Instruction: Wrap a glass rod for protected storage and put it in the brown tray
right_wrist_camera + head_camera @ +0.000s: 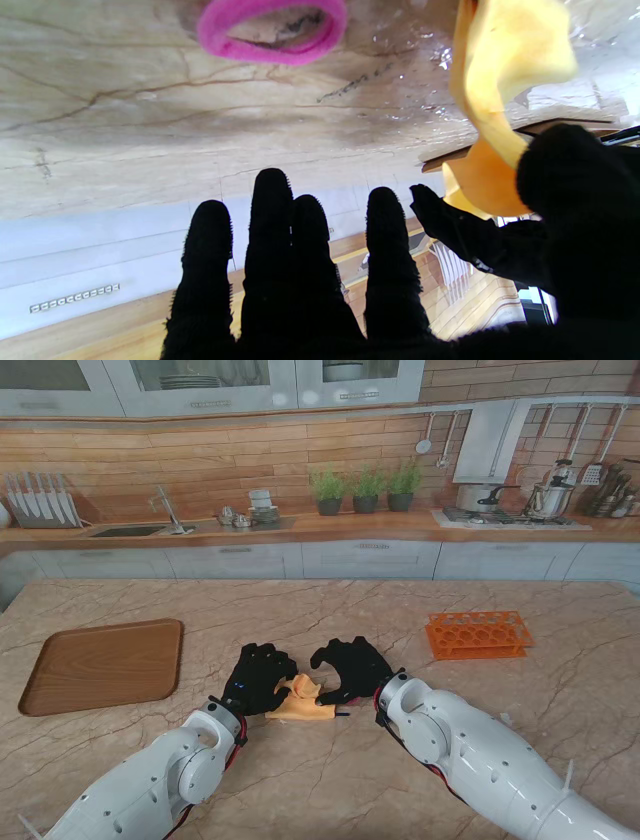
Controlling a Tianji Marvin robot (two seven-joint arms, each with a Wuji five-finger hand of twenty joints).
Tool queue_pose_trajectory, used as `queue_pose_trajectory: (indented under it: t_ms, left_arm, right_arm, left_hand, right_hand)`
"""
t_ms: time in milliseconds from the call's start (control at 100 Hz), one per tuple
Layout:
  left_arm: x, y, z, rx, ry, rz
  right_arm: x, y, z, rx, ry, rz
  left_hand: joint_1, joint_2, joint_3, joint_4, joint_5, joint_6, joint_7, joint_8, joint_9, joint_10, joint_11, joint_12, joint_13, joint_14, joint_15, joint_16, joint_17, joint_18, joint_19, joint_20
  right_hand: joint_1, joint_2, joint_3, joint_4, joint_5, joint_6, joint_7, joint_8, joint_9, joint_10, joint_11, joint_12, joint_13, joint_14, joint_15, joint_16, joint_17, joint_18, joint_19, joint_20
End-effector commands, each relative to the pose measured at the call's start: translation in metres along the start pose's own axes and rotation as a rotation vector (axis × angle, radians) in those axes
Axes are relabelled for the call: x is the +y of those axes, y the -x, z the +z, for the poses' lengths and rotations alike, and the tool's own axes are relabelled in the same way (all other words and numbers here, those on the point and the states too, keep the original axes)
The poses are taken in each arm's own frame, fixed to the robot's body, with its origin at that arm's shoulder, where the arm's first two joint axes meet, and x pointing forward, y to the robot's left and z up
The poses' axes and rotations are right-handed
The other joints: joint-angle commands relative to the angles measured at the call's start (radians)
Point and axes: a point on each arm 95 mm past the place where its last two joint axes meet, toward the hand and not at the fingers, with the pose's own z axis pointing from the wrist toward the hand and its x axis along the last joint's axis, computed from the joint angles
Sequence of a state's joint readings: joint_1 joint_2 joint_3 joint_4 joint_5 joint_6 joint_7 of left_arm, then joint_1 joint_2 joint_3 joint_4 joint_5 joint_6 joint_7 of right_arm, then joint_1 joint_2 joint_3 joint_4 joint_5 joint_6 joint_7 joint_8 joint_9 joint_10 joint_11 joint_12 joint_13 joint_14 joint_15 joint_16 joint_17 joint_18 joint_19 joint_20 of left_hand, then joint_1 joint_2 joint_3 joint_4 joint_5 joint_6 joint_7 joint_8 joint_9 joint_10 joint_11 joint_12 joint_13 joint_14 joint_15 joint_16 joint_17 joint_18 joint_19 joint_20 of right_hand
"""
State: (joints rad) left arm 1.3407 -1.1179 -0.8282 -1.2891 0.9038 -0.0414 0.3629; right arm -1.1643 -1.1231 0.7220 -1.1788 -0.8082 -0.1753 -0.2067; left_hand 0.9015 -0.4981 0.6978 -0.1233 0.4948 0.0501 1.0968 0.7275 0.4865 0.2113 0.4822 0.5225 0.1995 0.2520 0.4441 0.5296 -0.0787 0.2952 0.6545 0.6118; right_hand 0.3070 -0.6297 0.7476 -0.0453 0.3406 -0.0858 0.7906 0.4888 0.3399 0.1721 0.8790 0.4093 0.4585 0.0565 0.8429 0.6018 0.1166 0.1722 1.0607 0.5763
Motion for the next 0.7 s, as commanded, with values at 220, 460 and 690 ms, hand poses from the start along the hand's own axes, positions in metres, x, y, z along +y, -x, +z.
queue_pose_trajectory:
  t_ms: [220, 460, 690]
  left_arm:
    - [0.002, -0.007, -0.003, 0.043, -0.002, -0.018]
    - [0.007, -0.003, -0.005, 0.105, 0.017, 0.048]
    - [0.007, 0.001, -0.008, 0.152, 0.019, 0.131]
  right_arm:
    - [0.001, -0.007, -0.006, 0.015, 0.005, 0.007]
    - [0.001, -0.008, -0.009, 0.031, -0.003, 0.017]
    - [0.001, -0.007, -0.012, 0.041, -0.007, 0.001]
  left_hand:
    - [-0.009, -0.018, 0.088, -0.026, -0.032, -0.026, 0.059, 0.049, -0.003, -0.021, 0.029, 0.012, -0.001, -0.025, 0.014, 0.005, -0.007, 0.006, 0.033, -0.024]
    - [-0.039, -0.039, 0.149, -0.002, -0.049, -0.036, 0.079, 0.084, -0.011, -0.043, 0.029, 0.014, 0.001, -0.046, 0.005, 0.0, -0.007, 0.001, 0.031, -0.037]
    - [-0.026, -0.069, 0.173, -0.016, -0.088, -0.031, 0.109, 0.098, -0.015, -0.056, 0.043, 0.019, 0.01, -0.056, 0.008, 0.002, -0.004, -0.004, 0.043, -0.04]
  right_hand:
    - [0.138, 0.007, 0.267, 0.004, 0.073, -0.025, 0.04, 0.026, 0.001, -0.002, -0.003, -0.002, 0.016, -0.005, -0.01, -0.011, 0.007, 0.007, -0.02, 0.024]
    - [0.236, -0.02, 0.27, -0.1, 0.231, -0.108, 0.222, -0.103, 0.113, -0.007, -0.011, 0.002, 0.06, 0.009, -0.003, -0.009, 0.015, 0.029, -0.021, 0.023]
    - [0.283, -0.045, 0.284, -0.112, 0.259, -0.178, 0.333, -0.082, 0.154, -0.014, -0.008, 0.007, 0.082, 0.008, -0.001, -0.006, 0.024, 0.032, -0.021, 0.025]
